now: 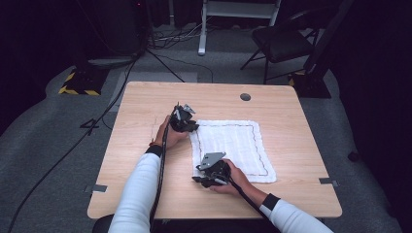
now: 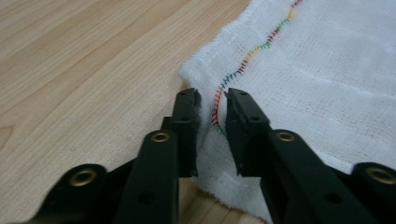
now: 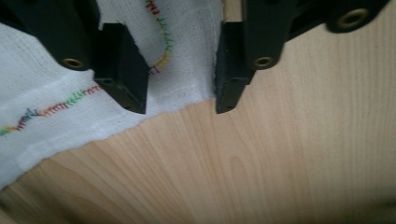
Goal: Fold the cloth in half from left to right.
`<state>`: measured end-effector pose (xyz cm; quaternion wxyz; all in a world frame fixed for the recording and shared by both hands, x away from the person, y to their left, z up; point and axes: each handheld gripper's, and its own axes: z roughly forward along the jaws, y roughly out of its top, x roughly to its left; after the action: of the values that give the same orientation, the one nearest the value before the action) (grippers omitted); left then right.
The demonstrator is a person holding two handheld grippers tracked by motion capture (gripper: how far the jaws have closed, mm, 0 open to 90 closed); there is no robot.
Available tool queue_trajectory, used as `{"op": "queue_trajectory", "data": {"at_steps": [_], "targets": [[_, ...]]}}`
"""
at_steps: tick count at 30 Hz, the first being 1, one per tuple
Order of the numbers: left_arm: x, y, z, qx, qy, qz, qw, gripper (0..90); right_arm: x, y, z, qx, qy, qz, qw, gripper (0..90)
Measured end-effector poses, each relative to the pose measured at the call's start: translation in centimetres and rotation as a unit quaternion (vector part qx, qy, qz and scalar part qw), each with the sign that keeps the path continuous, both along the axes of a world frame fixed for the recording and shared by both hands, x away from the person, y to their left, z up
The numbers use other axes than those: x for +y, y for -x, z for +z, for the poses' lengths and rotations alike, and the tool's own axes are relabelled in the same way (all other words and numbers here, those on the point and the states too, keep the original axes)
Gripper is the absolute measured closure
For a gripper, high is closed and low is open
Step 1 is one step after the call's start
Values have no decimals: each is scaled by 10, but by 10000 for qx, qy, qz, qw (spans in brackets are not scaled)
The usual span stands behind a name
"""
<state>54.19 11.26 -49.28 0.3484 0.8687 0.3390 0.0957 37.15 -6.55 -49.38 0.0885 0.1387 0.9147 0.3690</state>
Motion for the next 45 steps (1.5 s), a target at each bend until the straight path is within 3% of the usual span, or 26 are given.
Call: {"op": "queue_trajectory", "data": {"at_steps": [1,2,5,10,18,22,24,29,35,42,45], "targets": [[1,1,-1,-38,21,-12,10000,813,0,1,1,-49,23,-97,9999,712],[1,2,-1,-43,28,-6,10000,818,-1,1,1,-88,47,-152,9998,754],[2,4,0,-43,-1,80,10000,825,-1,1,1,-129,85,-228,9996,811],[6,12,0,-143,-84,87,9998,831,3,7,4,-212,117,-94,9997,824],[29,22,7,-142,-299,102,9994,837,11,14,13,-332,-5,78,9994,831],[44,29,14,-197,-161,210,9995,839,14,14,15,-377,-40,96,9992,833],[51,35,21,-321,-8,246,9992,841,15,16,20,-427,-88,108,9990,835],[55,41,32,-450,255,258,9983,843,11,19,31,-516,-219,107,9984,837],[38,39,43,-615,314,202,9974,845,-2,20,43,-587,-331,-55,9977,838],[-2,28,54,-796,196,101,9966,847,-39,15,59,-622,-538,-395,9958,840],[-12,25,57,-824,213,74,9963,847,-49,13,62,-627,-556,-489,9953,839]]}}
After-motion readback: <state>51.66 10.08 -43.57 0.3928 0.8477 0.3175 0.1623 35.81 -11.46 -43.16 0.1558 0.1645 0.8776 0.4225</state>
